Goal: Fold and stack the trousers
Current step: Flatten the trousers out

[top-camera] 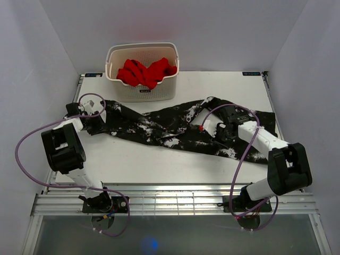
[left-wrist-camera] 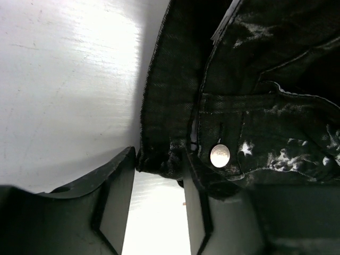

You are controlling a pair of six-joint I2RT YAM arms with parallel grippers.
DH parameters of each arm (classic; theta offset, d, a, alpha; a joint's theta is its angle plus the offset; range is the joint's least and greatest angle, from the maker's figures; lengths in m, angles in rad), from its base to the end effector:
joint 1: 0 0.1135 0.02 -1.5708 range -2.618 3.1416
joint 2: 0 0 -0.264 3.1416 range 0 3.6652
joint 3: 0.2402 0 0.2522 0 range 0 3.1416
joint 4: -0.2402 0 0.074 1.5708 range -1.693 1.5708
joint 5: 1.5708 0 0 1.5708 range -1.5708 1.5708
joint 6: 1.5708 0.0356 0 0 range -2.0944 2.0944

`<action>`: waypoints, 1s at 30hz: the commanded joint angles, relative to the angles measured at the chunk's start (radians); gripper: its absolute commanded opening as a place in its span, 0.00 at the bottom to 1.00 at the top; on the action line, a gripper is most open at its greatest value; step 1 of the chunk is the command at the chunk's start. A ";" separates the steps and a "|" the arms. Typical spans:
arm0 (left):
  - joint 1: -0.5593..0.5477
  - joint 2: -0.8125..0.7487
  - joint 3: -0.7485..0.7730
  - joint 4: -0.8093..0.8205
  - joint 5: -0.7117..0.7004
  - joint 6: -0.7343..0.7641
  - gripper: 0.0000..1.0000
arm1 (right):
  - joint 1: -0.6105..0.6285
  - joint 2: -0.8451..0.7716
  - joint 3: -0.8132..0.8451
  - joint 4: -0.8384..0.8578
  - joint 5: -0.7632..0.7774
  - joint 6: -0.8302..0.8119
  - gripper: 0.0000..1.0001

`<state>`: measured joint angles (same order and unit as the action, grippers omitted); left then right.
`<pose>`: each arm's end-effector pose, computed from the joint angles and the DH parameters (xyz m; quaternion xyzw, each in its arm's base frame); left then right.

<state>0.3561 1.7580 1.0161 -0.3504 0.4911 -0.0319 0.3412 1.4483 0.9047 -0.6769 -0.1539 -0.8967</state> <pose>0.3234 0.1024 0.1580 -0.1251 0.9358 -0.1960 0.2650 0.2487 0.0941 0.1976 -0.5805 0.7919 0.0252 0.1878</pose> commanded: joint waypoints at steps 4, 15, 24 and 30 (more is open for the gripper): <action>-0.003 0.026 0.001 0.007 0.079 -0.048 0.25 | 0.013 -0.014 0.026 0.004 -0.027 0.008 0.13; 0.067 -0.313 0.131 -0.263 -0.006 -0.001 0.00 | 0.013 -0.221 0.033 -0.177 -0.124 -0.041 0.08; 0.070 -0.488 0.298 -0.378 -0.019 0.043 0.00 | 0.013 -0.261 0.049 -0.184 -0.148 -0.027 0.26; -0.031 -0.342 0.354 -0.331 -0.068 -0.092 0.00 | 0.065 -0.088 0.131 -0.132 -0.243 0.013 0.70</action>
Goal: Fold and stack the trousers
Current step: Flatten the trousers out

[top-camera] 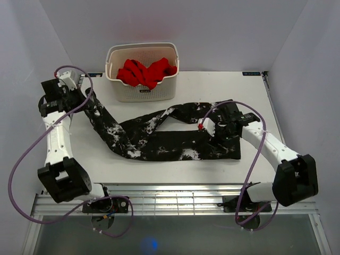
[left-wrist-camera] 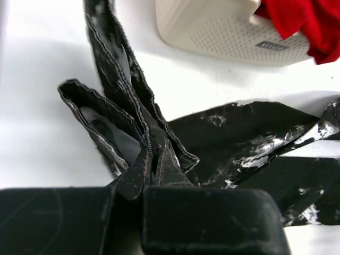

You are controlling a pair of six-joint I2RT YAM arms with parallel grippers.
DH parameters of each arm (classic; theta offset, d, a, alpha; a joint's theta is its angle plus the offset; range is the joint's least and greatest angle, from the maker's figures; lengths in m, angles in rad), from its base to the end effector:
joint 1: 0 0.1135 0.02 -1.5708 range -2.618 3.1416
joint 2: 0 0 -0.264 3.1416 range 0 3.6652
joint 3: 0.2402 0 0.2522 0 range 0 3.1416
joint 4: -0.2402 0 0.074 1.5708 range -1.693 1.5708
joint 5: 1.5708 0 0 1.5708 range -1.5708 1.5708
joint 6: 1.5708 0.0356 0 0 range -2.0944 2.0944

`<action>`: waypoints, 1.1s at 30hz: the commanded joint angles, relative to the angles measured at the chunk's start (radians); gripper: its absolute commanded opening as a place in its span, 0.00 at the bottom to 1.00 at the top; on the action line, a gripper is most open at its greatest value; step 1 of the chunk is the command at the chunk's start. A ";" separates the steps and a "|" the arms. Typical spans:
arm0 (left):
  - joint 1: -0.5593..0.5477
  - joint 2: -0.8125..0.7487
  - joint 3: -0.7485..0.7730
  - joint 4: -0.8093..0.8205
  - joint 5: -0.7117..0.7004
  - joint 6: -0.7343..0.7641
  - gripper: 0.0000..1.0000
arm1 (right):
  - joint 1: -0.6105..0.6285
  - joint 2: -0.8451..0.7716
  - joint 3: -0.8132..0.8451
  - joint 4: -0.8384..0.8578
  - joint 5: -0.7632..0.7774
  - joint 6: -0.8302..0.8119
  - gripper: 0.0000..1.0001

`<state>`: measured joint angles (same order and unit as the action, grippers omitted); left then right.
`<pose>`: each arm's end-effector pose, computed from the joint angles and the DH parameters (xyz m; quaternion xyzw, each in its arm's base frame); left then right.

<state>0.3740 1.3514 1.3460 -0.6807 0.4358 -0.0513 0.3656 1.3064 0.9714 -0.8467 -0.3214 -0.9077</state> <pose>0.2755 0.0920 0.3625 -0.0958 0.8820 -0.1257 0.4439 0.2229 0.0974 0.2447 -0.6006 0.7604 0.1002 0.2259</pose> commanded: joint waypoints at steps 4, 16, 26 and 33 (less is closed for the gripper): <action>-0.083 0.112 0.044 0.029 -0.077 -0.133 0.00 | 0.127 0.106 0.038 0.141 -0.035 0.065 0.71; -0.153 0.328 0.078 0.023 -0.290 -0.220 0.00 | 0.154 0.312 -0.141 0.388 0.409 0.043 0.62; -0.211 0.370 0.105 0.075 -0.129 -0.106 0.23 | -0.091 0.235 -0.230 0.337 0.453 -0.052 0.58; 0.021 0.360 0.182 -0.164 0.167 0.271 0.57 | -0.093 0.165 -0.232 0.236 0.410 -0.046 0.58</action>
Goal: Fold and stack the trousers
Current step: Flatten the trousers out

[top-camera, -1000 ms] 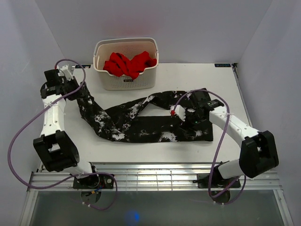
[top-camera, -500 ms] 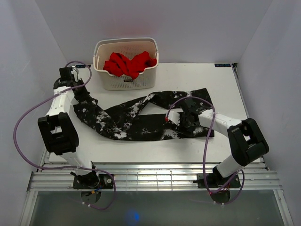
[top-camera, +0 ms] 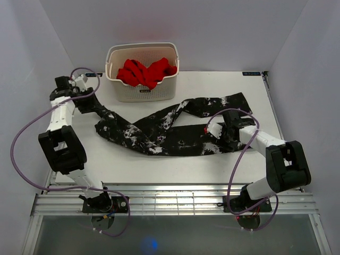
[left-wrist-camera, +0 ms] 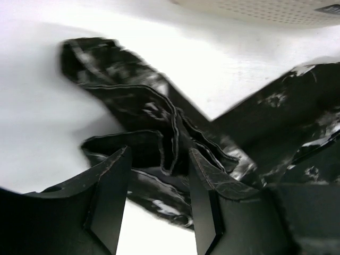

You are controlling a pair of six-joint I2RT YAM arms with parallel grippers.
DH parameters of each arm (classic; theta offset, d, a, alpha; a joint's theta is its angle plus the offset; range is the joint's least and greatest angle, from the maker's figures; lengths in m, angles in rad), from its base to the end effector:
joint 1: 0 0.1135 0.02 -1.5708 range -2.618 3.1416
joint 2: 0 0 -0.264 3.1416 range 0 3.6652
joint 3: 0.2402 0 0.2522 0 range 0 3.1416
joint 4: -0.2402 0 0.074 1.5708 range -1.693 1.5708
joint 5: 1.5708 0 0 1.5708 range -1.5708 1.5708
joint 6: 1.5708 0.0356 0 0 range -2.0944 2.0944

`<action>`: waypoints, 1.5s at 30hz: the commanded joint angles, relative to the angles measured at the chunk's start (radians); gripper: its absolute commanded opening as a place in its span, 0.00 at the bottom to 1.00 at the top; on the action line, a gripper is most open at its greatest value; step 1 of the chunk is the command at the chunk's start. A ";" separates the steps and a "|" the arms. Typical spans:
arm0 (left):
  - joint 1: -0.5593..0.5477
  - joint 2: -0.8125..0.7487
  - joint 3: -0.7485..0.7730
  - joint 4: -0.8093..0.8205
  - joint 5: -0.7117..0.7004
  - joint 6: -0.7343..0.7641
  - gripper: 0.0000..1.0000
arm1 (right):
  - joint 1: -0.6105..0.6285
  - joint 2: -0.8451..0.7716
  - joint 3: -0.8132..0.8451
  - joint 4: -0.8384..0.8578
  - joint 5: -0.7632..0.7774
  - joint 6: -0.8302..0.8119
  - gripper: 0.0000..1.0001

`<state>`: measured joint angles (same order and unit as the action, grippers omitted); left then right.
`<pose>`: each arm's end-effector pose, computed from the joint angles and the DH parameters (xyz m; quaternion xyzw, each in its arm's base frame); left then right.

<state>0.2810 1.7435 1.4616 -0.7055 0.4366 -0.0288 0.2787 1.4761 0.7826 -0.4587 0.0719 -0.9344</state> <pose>0.3653 0.0898 0.2744 -0.0827 0.9334 -0.1705 0.3046 0.2567 0.0708 0.1658 -0.5511 0.8074 -0.1002 0.1853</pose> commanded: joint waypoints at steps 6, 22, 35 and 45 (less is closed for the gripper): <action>0.193 0.053 -0.006 -0.279 0.261 0.546 0.58 | -0.007 -0.011 0.188 -0.288 -0.200 0.058 0.68; 0.233 0.108 -0.108 -0.073 0.438 0.439 0.55 | 0.400 0.315 0.702 0.063 -0.328 0.411 0.72; 0.224 0.211 -0.020 0.215 0.251 0.173 0.62 | 0.510 0.561 0.785 0.319 0.051 0.421 0.66; 0.162 0.395 0.094 0.256 0.128 0.086 0.61 | 0.511 0.538 0.635 0.313 0.086 0.309 0.66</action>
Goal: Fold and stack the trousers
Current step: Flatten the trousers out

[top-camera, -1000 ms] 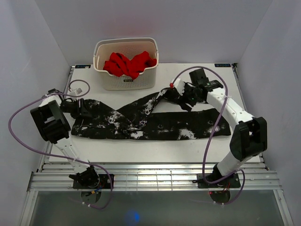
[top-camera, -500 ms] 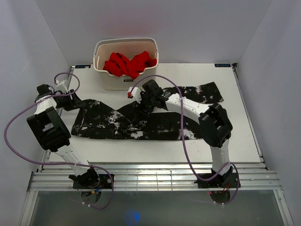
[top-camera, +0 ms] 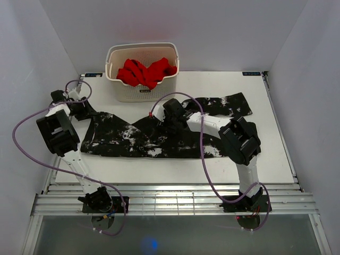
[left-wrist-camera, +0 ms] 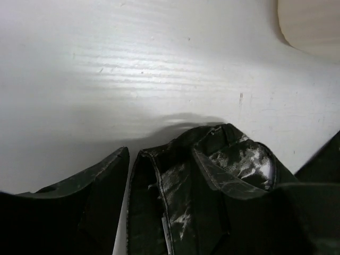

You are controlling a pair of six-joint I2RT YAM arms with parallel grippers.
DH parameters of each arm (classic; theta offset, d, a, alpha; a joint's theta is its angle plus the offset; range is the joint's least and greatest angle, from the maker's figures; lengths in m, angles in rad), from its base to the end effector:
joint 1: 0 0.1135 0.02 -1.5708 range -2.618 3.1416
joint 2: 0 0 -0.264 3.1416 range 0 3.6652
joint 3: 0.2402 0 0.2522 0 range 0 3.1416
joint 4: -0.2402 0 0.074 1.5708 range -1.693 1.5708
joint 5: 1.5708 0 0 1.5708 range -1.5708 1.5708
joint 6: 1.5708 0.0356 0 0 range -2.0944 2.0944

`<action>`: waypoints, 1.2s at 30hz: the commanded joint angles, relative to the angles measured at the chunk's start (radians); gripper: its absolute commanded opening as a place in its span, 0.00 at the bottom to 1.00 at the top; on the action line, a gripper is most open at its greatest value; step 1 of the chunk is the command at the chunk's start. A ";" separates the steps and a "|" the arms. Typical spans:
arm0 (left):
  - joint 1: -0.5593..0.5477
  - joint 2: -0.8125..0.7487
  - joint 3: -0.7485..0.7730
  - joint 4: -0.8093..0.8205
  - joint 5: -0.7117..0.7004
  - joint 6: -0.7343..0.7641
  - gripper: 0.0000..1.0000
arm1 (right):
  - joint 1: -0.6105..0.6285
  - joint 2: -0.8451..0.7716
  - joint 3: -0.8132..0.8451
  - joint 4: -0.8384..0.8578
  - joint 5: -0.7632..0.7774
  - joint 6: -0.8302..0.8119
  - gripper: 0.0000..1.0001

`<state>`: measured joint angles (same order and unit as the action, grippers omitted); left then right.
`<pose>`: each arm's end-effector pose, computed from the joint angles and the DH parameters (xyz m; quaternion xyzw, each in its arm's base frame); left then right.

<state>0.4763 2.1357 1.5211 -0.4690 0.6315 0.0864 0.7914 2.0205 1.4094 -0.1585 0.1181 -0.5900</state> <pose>0.4044 0.1850 0.1535 -0.1052 0.9195 -0.2259 0.3039 0.3181 0.3160 0.1837 -0.5679 0.7232 -0.0149 0.3928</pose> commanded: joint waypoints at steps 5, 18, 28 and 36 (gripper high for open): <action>-0.073 -0.017 0.021 -0.002 0.025 -0.016 0.19 | -0.006 0.018 -0.007 -0.067 0.040 0.002 0.58; -0.064 -0.821 -0.370 0.087 0.460 0.177 0.00 | -0.184 -0.425 -0.074 -0.162 -0.452 0.139 0.83; -0.145 -1.071 -0.461 0.055 0.738 0.153 0.00 | -0.092 -0.188 0.568 -0.397 -0.675 0.061 0.97; -0.206 -1.083 -0.429 0.023 0.754 0.167 0.00 | 0.097 -0.125 0.619 -0.383 -0.655 -0.063 0.96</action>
<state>0.2821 1.0821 1.0603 -0.4377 1.3094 0.2428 0.8322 1.8889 2.0029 -0.5106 -0.5232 -0.5877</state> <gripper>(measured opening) 0.030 0.964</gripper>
